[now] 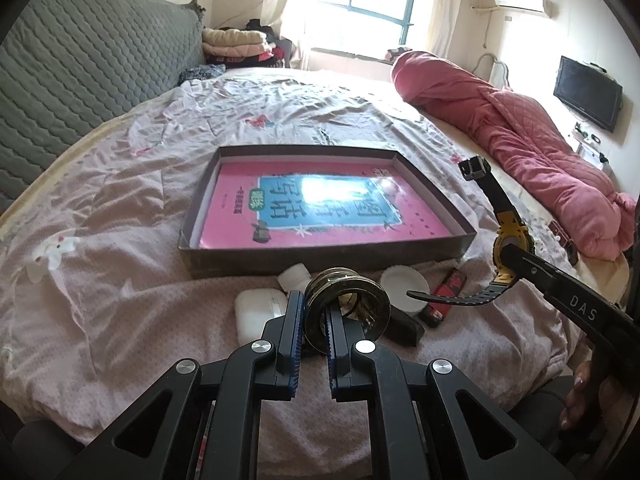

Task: Organize rigid objects
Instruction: 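Lift both held items and carry them over the grey box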

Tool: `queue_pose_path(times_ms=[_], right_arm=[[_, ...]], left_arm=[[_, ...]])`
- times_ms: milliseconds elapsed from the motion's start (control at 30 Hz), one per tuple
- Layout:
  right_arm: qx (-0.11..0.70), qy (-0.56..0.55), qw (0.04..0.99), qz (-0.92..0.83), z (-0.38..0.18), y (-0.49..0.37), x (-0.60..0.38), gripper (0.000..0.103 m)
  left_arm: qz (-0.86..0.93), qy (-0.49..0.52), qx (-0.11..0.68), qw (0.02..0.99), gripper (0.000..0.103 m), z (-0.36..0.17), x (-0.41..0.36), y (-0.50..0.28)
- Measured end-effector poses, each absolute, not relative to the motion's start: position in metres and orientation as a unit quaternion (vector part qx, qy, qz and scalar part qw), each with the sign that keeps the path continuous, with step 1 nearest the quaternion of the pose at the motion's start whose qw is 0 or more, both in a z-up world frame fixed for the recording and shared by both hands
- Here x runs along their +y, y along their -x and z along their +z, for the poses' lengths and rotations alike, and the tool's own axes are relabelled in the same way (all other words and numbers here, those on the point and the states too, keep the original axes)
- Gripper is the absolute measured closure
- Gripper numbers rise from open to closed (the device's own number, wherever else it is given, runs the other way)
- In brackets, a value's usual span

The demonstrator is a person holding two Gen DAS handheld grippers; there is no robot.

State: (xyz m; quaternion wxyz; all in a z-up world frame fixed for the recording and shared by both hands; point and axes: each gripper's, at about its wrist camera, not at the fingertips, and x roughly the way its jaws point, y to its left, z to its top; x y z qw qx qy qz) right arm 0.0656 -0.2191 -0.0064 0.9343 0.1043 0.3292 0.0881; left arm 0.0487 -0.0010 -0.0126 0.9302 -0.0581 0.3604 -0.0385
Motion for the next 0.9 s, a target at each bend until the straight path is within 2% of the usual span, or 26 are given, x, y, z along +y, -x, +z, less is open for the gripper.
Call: queue_pose_path(times_ms=[900], right_arm=[[0.309, -0.116, 0.939, 0.094, -0.009, -0.126, -0.198, 0.086]], left_arm=[[0.012, 0.094, 0.35, 0.932, 0.093, 0.001, 0.042, -0.103]])
